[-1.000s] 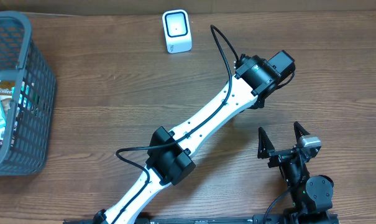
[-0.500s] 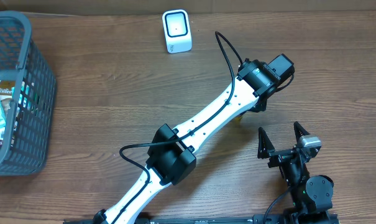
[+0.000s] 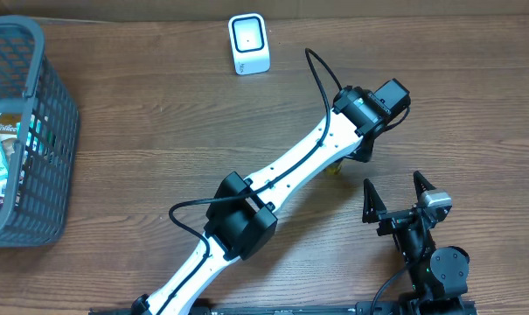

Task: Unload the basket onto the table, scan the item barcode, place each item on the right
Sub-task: 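Lower the bottle upright onto the table right of the scanner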

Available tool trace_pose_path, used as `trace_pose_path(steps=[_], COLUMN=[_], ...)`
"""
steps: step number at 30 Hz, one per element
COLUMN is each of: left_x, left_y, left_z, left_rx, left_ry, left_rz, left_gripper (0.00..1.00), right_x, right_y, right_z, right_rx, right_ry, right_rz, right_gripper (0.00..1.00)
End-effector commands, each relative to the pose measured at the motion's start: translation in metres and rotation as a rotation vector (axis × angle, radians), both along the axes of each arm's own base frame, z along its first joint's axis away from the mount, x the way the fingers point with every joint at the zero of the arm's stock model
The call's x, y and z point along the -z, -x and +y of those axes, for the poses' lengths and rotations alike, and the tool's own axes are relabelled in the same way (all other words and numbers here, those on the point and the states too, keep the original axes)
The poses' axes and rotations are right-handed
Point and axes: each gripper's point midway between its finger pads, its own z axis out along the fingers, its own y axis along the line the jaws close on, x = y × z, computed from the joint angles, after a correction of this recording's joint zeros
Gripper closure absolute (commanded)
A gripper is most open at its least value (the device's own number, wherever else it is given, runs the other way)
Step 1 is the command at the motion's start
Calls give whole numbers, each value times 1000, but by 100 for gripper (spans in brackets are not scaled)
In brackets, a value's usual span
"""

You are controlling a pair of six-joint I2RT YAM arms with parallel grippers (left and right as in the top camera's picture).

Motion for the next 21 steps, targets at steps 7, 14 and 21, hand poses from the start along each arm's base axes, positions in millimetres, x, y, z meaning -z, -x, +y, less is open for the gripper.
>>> trace_pose_path(steps=[7, 14, 21], left_x=[-24, -92, -134], left_y=[-12, -21, -23], left_z=[4, -4, 17], left_rx=[52, 116, 60], left_ry=[52, 158, 207], left_rz=[7, -109, -151], left_gripper=[2, 0, 3], right_x=[2, 2, 2], right_y=[0, 0, 0], right_z=[1, 1, 1], right_rx=[-7, -7, -7], right_ry=[0, 0, 0], right_rz=[-1, -1, -1], right_gripper=[0, 0, 0])
